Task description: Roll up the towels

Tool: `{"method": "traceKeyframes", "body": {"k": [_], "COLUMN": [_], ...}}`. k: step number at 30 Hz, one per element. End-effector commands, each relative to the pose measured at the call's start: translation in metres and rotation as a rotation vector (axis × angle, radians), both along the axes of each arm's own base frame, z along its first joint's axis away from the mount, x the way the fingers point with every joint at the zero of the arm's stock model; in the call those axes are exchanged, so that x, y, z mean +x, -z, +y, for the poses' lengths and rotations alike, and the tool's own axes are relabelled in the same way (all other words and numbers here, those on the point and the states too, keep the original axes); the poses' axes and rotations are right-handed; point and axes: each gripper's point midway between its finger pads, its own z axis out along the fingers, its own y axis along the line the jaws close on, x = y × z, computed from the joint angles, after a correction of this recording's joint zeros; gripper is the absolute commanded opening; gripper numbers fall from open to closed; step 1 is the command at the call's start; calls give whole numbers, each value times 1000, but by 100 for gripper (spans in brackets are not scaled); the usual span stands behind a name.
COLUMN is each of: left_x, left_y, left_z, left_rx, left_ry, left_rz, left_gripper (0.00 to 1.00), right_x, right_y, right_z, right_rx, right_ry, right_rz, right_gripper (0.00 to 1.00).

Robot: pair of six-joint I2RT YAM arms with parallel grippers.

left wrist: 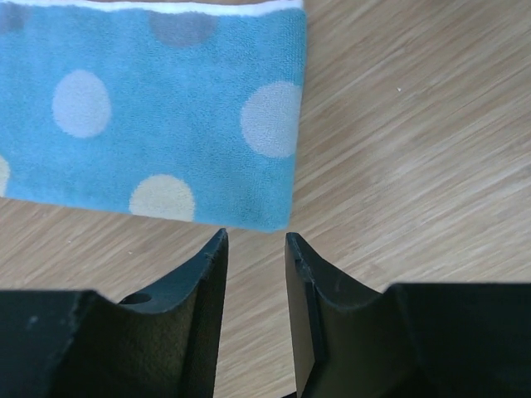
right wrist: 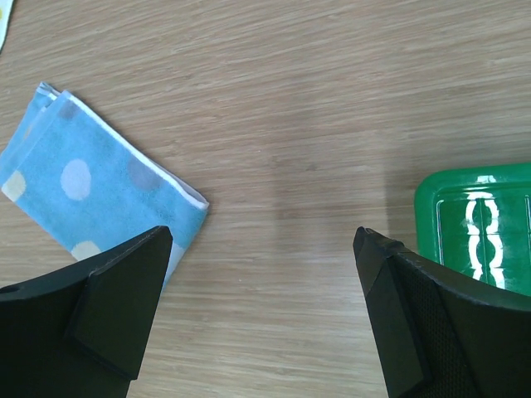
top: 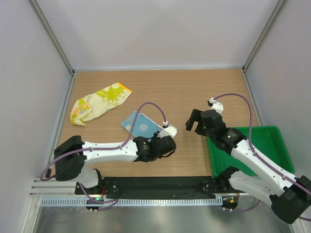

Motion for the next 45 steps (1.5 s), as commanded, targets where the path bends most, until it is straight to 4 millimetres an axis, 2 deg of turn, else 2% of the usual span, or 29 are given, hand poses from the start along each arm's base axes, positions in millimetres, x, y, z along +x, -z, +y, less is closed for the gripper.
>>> {"method": "traceKeyframes", "body": {"k": [1,4,8,10,15,23,29,33,36,37,41,42,43,45], "left_x": [2,-3,-3,-5,-5,-6,-1,3,6,6,8,9,9,10], "left_y": [-1,20,35,41,57,80,89,94,96,96,94,93,93,90], "left_z": [-21,-25,-26,-28,-23,-12,2,13,19,19,22,23,23,24], "left_rx": [-40,8,37,49,97,141,117,108,88,80,53,47,44,30], "left_ry": [-9,8,8,28,37,30,-3,-8,-14,-13,-21,-25,-24,-28], "left_rz": [-10,19,30,40,48,86,129,153,170,177,176,177,180,176], "left_gripper": [38,43,43,50,56,56,45,26,14,10,0,0,0,0], "right_x": [8,9,9,9,11,14,17,18,19,20,13,9,14,12], "right_y": [-15,-14,-13,-12,-10,-6,-3,2,5,14,30,39,41,50], "right_z": [-3,-2,-1,-1,2,5,9,23,43,51,93,97,107,115], "right_rx": [14,10,12,11,16,15,12,41,110,117,271,300,345,400], "right_ry": [47,47,43,44,39,37,29,-25,-89,-110,-219,-225,-236,-239], "right_rz": [-30,-23,-17,-14,-5,3,12,41,77,113,238,260,249,288], "right_gripper": [100,100,100,100,100,100,100,100,100,100,99,98,98,98]}}
